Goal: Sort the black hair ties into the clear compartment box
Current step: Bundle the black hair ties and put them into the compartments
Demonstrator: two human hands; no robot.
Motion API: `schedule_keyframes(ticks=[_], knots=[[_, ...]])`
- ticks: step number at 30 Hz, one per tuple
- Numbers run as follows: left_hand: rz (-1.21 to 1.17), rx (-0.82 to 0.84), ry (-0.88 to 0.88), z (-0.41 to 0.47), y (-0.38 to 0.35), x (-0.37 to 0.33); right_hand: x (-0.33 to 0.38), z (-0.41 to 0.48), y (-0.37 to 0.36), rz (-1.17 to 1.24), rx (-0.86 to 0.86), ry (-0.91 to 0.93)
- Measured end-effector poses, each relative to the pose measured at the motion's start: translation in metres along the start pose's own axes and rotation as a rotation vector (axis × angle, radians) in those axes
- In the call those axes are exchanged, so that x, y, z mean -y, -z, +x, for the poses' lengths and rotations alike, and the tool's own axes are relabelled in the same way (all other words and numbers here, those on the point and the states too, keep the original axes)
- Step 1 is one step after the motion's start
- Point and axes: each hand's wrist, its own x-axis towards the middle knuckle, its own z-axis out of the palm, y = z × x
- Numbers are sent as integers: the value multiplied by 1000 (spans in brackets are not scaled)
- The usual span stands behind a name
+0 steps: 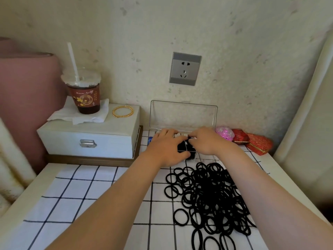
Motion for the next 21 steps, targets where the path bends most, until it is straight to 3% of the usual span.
schedule_keyframes(ticks=[2,5,8,12,15,17,21], knots=[[21,16,5,1,0,-1,-3,-8,8,107,-32,9],[23,-5,6,1,-1,-2,-4,-20,13,17,-193,133],[-1,-26,5,0,-1,-1,0,-29,7,-153,-161,258],[22,18,-16,-3,0,-1,0,-28,-11,-372,-117,281],[40,21,-39,-3,-1,1,1,-29,-9,-311,-82,264],[32,2,-61,-6,1,0,-1,-36,-5,-148,-91,278],[30,-98,-124,-18,11,-11,-9,-57,3,157,-228,274]])
